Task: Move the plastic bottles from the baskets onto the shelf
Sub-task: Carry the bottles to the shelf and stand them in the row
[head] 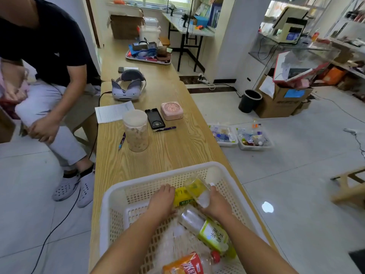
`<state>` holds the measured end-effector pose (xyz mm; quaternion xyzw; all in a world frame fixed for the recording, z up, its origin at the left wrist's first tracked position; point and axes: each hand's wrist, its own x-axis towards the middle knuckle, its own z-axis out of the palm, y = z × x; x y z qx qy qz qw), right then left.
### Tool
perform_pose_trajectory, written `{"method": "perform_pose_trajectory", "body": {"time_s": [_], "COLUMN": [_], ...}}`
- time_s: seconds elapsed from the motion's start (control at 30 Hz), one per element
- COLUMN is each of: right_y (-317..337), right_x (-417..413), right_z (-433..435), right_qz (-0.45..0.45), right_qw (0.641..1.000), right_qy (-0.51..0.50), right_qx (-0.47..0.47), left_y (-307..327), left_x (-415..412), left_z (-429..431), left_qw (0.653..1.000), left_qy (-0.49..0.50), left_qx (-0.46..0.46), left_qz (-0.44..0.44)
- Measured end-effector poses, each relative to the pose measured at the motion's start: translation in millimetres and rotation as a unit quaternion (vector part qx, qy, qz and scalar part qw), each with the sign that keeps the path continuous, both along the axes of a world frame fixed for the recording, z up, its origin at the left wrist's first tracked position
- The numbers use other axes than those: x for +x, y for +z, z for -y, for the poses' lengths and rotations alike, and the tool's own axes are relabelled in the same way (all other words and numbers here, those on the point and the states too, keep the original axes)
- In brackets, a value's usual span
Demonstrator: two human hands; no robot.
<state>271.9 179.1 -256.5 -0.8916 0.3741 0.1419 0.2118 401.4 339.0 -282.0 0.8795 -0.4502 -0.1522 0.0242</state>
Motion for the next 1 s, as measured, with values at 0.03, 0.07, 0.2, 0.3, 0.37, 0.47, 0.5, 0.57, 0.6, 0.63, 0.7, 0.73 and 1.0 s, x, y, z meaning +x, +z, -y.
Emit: {"method": "perform_pose_trajectory", "body": {"time_s": [0.03, 0.07, 0.2, 0.3, 0.37, 0.47, 0.5, 0.57, 0.6, 0.63, 0.7, 0.73, 1.0], "right_y": [1, 1, 2, 3, 3, 11, 13, 19, 22, 25, 19, 22, 12], "right_x": [1, 1, -3, -6, -6, -8, -9, -10, -10, -11, -5, 0, 23], "right_z": [0, 0, -10, -15, -14, -16, -18, -25, -31, -37, -42, -46, -63], "right_qz": [-0.003, -0.007, -0.019, -0.020, -0.033, -0.034, -0.021, 0.000, 0.009, 0.012, 0.025, 0.023, 0.116], "right_qw": [1.000, 1.000, 0.998, 0.989, 0.968, 0.923, 0.910, 0.911, 0.921, 0.947, 0.986, 0.997, 0.797], "right_qy": [0.000, 0.007, 0.065, 0.135, 0.225, 0.333, 0.347, 0.312, 0.280, 0.228, 0.072, -0.023, -0.473], "right_qx": [-0.003, -0.005, -0.011, -0.059, -0.109, -0.191, -0.227, -0.269, -0.270, -0.227, -0.148, -0.077, 0.356], "left_y": [-1, -2, -10, -13, -14, -10, -10, -7, -6, -6, -7, -9, -6], "left_x": [0, -1, -6, -4, 2, 13, 16, 19, 20, 20, 17, 15, 4], "left_z": [1, 1, 1, -2, -8, -23, -28, -38, -42, -46, -51, -52, -47], "left_qw": [1.000, 1.000, 0.999, 0.997, 0.987, 0.967, 0.962, 0.950, 0.943, 0.937, 0.937, 0.941, 0.958], "left_qy": [-0.001, -0.004, -0.011, 0.020, 0.054, 0.104, 0.113, 0.126, 0.132, 0.136, 0.139, 0.141, 0.130], "left_qx": [0.005, 0.011, 0.039, 0.047, 0.061, 0.088, 0.095, 0.110, 0.120, 0.130, 0.147, 0.148, 0.108], "left_qz": [0.007, 0.013, 0.005, -0.062, -0.141, -0.216, -0.230, -0.264, -0.283, -0.294, -0.284, -0.271, -0.232]}}
